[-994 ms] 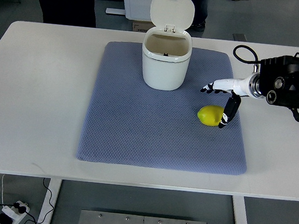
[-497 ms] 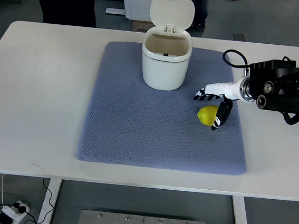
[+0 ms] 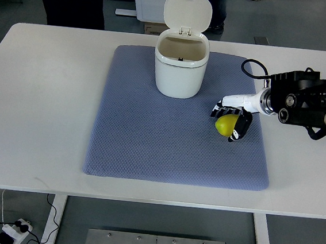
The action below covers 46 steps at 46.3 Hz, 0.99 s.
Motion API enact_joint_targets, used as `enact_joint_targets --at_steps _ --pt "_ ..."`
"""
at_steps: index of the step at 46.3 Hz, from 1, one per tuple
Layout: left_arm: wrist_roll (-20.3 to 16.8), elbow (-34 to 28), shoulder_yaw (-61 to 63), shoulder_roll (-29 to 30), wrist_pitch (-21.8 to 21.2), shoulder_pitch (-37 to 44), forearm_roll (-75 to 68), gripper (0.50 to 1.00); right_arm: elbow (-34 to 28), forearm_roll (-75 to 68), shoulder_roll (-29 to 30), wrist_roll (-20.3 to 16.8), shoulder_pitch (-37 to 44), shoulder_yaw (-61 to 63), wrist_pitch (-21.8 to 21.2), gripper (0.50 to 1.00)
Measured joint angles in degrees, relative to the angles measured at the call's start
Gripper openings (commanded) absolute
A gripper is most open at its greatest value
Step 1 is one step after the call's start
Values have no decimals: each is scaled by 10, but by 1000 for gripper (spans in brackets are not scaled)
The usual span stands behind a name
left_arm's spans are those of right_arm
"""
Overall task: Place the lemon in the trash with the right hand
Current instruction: 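Close the right hand fingers around the yellow lemon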
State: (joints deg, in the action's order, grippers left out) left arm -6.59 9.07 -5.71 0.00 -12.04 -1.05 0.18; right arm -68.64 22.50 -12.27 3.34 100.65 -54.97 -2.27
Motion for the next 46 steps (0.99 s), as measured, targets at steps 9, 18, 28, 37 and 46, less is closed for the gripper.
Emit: enact_joint_targets --at_steps 9,18,28,37,46 --pt "0 0 0 0 0 0 0 1000 0 2 -3 8 0 -15 0 845" --pt "0 0 0 0 0 0 0 1000 0 2 -13 12 3 -19 0 807" --pt "0 0 0 0 0 0 0 1000 1 3 -14 16 3 -20 0 767" --pt "0 0 0 0 0 0 0 1000 5 3 -13 16 3 -19 0 730" --pt "0 0 0 0 0 0 0 1000 7 3 -13 16 2 -19 0 692"
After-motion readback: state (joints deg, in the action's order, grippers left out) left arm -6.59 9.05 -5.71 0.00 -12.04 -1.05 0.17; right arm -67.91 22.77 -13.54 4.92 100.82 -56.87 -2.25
